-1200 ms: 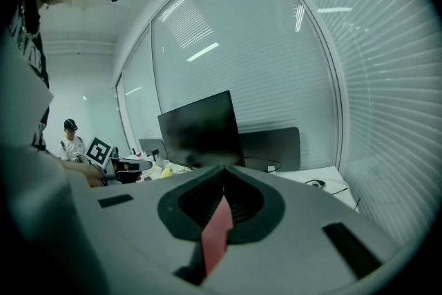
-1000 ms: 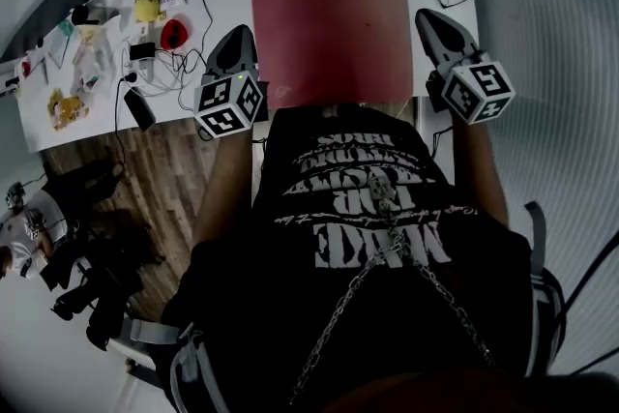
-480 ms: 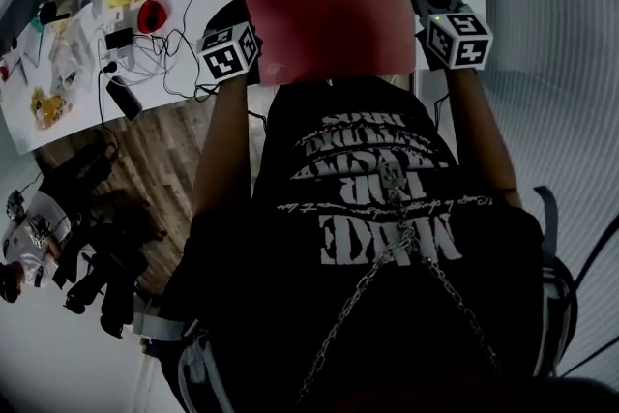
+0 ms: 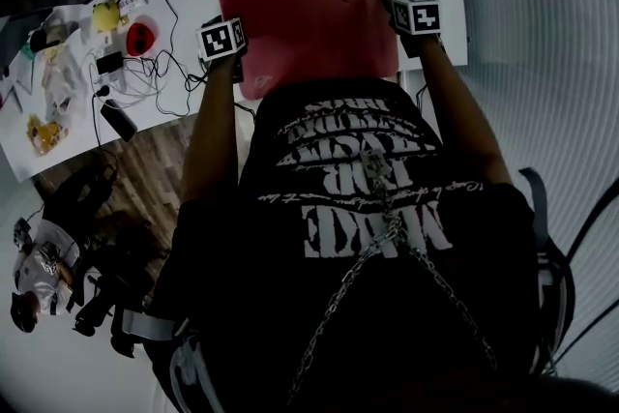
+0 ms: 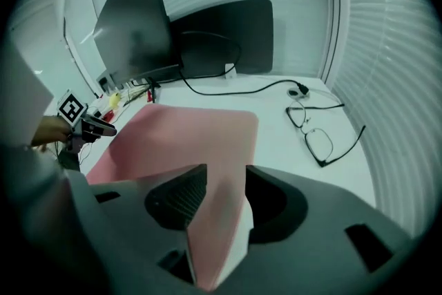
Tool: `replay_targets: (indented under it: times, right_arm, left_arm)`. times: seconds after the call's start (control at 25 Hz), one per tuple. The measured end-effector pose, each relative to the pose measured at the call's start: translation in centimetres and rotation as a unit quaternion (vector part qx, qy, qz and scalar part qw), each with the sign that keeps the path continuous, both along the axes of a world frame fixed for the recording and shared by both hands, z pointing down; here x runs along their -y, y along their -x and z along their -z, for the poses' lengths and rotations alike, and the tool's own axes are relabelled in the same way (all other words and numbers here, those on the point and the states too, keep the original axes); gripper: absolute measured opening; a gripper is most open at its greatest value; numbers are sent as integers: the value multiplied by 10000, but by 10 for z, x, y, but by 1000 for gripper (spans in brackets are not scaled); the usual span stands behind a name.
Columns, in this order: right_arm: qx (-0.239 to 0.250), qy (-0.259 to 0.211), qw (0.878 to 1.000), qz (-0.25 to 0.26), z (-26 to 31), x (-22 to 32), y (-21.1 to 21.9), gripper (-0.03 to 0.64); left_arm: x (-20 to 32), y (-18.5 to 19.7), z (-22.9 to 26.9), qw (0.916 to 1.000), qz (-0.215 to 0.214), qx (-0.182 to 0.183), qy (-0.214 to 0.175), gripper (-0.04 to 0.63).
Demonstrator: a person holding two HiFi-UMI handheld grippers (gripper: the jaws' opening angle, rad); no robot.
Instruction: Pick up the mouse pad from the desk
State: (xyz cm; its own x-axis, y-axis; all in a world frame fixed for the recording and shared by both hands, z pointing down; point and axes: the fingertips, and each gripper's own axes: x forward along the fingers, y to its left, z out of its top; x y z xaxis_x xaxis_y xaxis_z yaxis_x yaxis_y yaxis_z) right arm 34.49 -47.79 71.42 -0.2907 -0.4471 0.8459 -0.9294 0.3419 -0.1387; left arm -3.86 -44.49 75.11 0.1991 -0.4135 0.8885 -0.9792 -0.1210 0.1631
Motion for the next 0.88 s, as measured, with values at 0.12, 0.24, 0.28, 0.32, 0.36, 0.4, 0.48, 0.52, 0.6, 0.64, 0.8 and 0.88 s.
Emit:
replay_targets:
  times: [0.12, 0.24, 0.28, 0.32, 0.36, 0.4, 0.48, 0.52, 0.6, 0.64, 0.8, 0.88]
  right_arm:
    - [-27, 583, 9983, -12, -28, -10, -1, 208]
    - [-209, 885, 9957, 171, -54, -12, -2, 267]
    - [-296, 888, 9954, 213, -58, -12, -1, 280]
    - [-377, 870, 9953, 215, -59, -12, -1, 281]
    - [-433, 854, 9952, 193, -57, -13, 0, 281]
    - [-460, 837, 9953, 179, -54, -14, 3, 281]
    - [-500, 777, 9955, 226, -52, -13, 9, 261]
    - [-549, 767, 9952, 252, -53, -13, 10, 252]
    - [-639, 801, 9944, 242, -51, -13, 7, 241]
    - [-601, 821, 9945, 248, -50, -13, 8, 229]
    - [-72, 931, 9940, 578, -50, -21, 38, 57]
    - [-66, 817, 9937, 759, -49, -24, 50, 51]
  left_arm:
    - [-3, -5, -13, 9995, -170, -6, 252, 220]
    - [-5, -7, -22, 9987, -332, 157, 367, 255]
    - [-5, -7, -23, 9988, -321, 146, 343, 255]
    - [-5, -8, -24, 9990, -286, 107, 315, 255]
    - [-5, -8, -24, 9992, -254, 72, 293, 255]
    - [-5, -8, -24, 9993, -242, 63, 286, 255]
    - [-4, -8, -23, 9989, -301, 118, 340, 253]
    - [-4, -10, -23, 9985, -367, 151, 382, 252]
    - [-4, -16, -21, 9976, -504, 176, 442, 200]
    - [-4, -20, -21, 9973, -538, 185, 460, 173]
    - [-8, -30, -22, 9970, -574, 185, 496, 80]
    - [-7, -35, -24, 9964, -684, 193, 468, 48]
